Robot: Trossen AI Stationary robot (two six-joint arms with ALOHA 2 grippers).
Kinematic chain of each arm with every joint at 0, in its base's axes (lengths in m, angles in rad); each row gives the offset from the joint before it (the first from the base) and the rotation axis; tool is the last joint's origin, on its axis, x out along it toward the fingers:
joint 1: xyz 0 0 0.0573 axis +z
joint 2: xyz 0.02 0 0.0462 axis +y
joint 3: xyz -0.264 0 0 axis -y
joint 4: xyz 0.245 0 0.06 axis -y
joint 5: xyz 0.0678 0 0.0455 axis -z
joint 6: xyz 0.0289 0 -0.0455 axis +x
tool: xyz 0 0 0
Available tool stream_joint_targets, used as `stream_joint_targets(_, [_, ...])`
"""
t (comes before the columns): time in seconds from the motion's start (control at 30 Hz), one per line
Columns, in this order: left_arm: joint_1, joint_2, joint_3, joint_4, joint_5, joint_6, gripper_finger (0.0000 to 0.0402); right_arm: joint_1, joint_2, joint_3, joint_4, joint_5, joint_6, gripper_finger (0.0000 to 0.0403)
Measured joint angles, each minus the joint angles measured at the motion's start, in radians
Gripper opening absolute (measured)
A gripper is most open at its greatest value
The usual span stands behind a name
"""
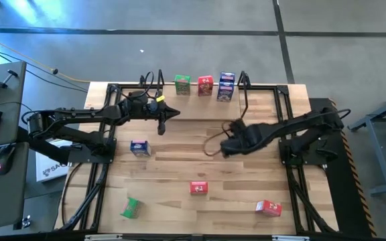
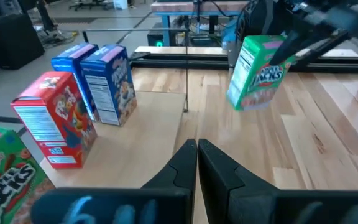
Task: Stack cereal on shelf
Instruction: Put the top green cereal box on the shelf aligned with the other green cereal box
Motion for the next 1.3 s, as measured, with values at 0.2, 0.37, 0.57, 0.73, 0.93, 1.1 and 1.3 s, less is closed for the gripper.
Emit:
stream_joint_targets(0.2, [0.005, 0.000, 0.000, 0.005, 0.001, -0.024, 0.0007, -0.134, 0.020, 0.030, 0.457, -0.059, -0.629, 0.0154])
stream_joint_targets(0.37, [0.005, 0.000, 0.000, 0.004, 0.030, -0.051, 0.0007, -0.237, 0.114, 0.030, 0.668, -0.259, -0.957, 0.0154])
stream_joint_targets(0.57, [0.005, 0.000, 0.000, 0.003, 0.051, -0.076, 0.0007, -0.310, 0.222, 0.029, 0.788, -0.372, -1.127, 0.0154])
stream_joint_targets(0.73, [0.005, 0.000, 0.000, 0.001, 0.053, -0.087, 0.0007, -0.329, 0.259, 0.029, 0.856, -0.387, -1.188, 0.0154])
stream_joint_targets(0.93, [0.004, 0.000, 0.000, 0.000, 0.052, -0.113, 0.0017, -0.329, 0.265, 0.029, 0.905, -0.383, -1.251, 0.0175])
stream_joint_targets(1.1, [0.004, 0.000, 0.000, 0.000, 0.054, -0.099, 0.0043, -0.329, 0.265, 0.029, 0.960, -0.377, -1.260, 0.0216])
stream_joint_targets(1.3, [0.004, 0.000, 0.019, -0.028, 0.057, -0.094, 0.0047, -0.315, 0.244, 0.071, 0.898, -0.374, -1.322, 0.0225])
